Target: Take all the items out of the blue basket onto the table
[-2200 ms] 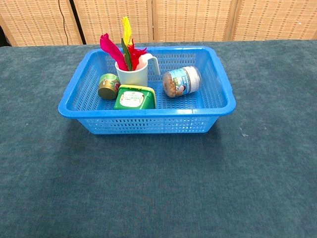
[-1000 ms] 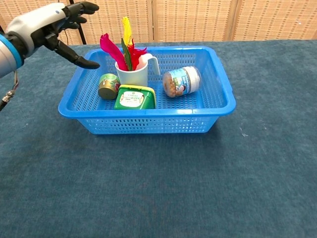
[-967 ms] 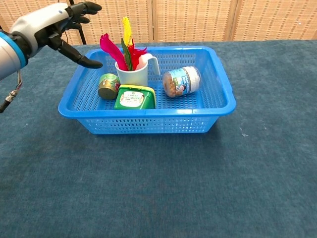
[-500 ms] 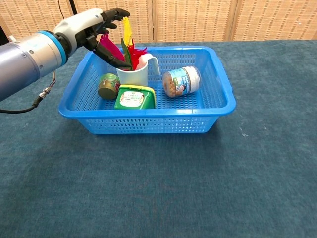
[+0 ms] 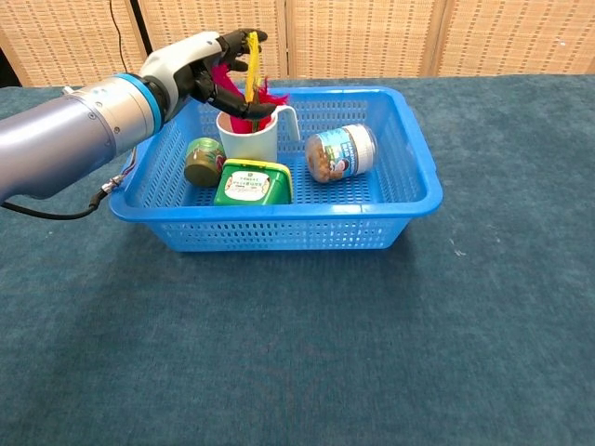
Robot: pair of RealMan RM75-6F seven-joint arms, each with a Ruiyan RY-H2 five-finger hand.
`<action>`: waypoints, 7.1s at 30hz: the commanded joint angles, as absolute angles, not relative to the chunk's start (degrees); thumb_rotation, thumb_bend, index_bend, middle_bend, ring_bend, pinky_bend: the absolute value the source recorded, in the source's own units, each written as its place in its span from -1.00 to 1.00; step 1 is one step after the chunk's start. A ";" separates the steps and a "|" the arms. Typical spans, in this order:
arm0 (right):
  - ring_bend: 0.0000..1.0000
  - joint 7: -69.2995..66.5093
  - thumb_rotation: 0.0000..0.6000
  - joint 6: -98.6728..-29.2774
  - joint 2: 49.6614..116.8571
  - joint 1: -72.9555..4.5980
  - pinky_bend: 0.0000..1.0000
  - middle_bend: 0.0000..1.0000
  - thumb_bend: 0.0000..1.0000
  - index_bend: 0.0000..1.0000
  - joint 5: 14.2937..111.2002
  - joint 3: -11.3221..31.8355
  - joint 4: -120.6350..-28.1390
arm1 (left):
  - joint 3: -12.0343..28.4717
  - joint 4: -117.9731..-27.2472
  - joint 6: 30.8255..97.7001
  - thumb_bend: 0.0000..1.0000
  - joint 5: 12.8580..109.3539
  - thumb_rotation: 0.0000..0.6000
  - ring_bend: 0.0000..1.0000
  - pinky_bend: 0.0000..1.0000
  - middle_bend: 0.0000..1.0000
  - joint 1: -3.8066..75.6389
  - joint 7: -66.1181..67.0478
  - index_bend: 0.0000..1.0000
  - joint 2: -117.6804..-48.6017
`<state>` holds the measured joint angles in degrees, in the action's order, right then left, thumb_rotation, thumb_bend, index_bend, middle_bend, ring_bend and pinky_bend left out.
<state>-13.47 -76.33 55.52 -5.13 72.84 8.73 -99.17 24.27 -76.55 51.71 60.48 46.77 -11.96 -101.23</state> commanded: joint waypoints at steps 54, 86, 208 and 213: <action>-1.00 -9.31 1.00 -75.09 56.90 -6.03 -1.00 -1.00 -1.00 -1.00 73.52 7.53 -99.64 | 31.88 -78.41 60.51 1.00 59.63 1.00 -0.04 0.36 -0.14 35.26 -27.23 0.33 -83.52; -1.00 -7.90 1.00 -76.02 56.92 -5.75 -1.00 -1.00 -1.00 -1.00 73.57 7.29 -101.20 | 10.38 -86.60 57.24 -0.63 85.83 1.00 -1.00 -1.00 -1.00 34.45 -7.69 -1.00 -71.02; -1.00 -10.55 1.00 -75.58 55.91 -5.65 -1.00 -1.00 -1.00 -1.00 73.99 7.23 -101.55 | 12.20 -78.65 63.61 -0.50 72.39 1.00 -1.00 -1.00 -1.00 30.17 -13.91 -1.00 -71.87; -1.00 -11.18 1.00 -75.91 55.62 -5.45 -1.00 -1.00 -1.00 -1.00 74.42 7.17 -101.67 | 11.15 -82.58 67.64 -0.49 76.87 1.00 -1.00 -1.00 -1.00 28.06 -16.59 -1.00 -68.88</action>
